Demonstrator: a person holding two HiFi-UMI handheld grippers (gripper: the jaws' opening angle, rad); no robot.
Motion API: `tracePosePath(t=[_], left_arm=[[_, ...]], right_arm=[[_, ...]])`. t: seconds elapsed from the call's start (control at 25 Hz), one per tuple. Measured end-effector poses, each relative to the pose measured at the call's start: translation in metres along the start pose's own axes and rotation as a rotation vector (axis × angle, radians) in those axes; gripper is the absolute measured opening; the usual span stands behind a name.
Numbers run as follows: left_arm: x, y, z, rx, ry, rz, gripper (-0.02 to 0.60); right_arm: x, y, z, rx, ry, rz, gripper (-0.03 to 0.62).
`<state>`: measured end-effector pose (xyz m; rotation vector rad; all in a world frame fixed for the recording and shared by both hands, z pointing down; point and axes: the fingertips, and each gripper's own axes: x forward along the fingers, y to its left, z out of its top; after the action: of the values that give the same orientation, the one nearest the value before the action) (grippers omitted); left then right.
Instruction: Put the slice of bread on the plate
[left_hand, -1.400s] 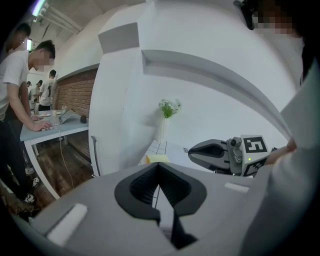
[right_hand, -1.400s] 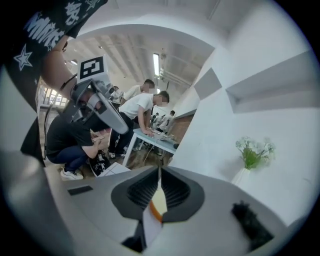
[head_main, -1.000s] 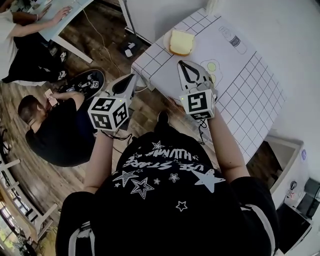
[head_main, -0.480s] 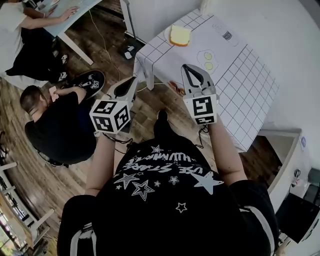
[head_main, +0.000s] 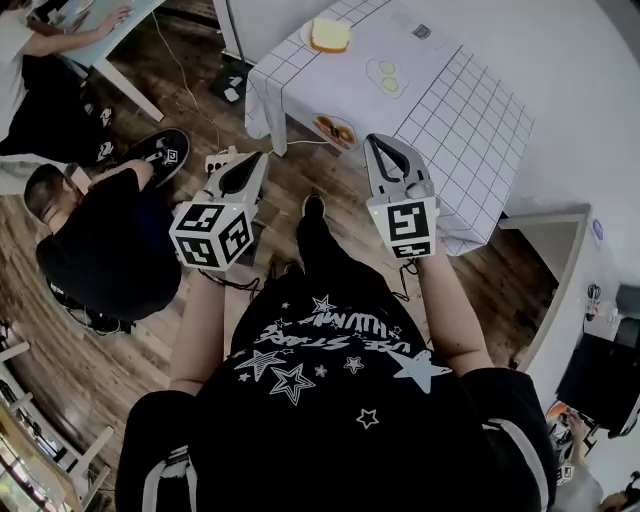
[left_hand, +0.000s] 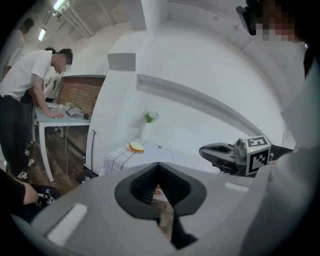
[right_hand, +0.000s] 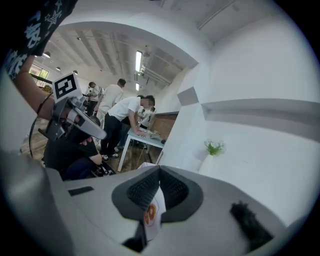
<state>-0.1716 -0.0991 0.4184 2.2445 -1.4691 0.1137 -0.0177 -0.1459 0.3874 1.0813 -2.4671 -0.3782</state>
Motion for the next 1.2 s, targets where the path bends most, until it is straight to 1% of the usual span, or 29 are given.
tracePosePath(t=[0.12, 0.2, 0.4, 0.48, 0.56, 0.68, 0.76, 0.92, 1.0, 1.2], left_arm=[[-0.005, -0.02, -0.009, 0.012, -0.014, -0.036, 0.008], [-0.002, -0.034, -0.008, 0.025, -0.016, -0.054, 0.008], [0.007, -0.069, -0.003, 0.062, -0.007, -0.07, 0.008], [0.009, -0.08, -0.001, 0.066, -0.008, -0.063, 0.008], [0.004, -0.09, -0.007, 0.064, -0.015, -0.049, 0.008], [-0.016, -0.105, -0.038, 0.06, -0.038, -0.044, 0.008], [-0.026, -0.117, -0.055, 0.075, -0.05, -0.042, 0.008], [-0.038, -0.151, -0.066, 0.091, -0.061, -0.016, 0.008], [-0.04, -0.169, -0.069, 0.101, -0.053, -0.01, 0.008], [-0.024, -0.212, -0.057, 0.094, -0.036, 0.022, 0.008]], right_arm=[[-0.028, 0.001, -0.01, 0.013, 0.016, -0.041, 0.014], [-0.04, -0.008, -0.014, 0.029, 0.022, -0.063, 0.014], [-0.062, -0.03, -0.023, 0.044, 0.027, -0.084, 0.014], [-0.07, -0.036, -0.024, 0.054, 0.017, -0.078, 0.014], [-0.082, -0.032, -0.029, 0.052, 0.008, -0.067, 0.014], [-0.113, -0.011, -0.045, 0.038, -0.005, -0.074, 0.014], [-0.132, -0.004, -0.054, 0.036, -0.016, -0.083, 0.014], [-0.166, -0.011, -0.065, 0.056, -0.031, -0.073, 0.014], [-0.182, -0.017, -0.068, 0.063, -0.035, -0.069, 0.014], [-0.213, -0.051, -0.072, 0.082, -0.044, -0.043, 0.014]])
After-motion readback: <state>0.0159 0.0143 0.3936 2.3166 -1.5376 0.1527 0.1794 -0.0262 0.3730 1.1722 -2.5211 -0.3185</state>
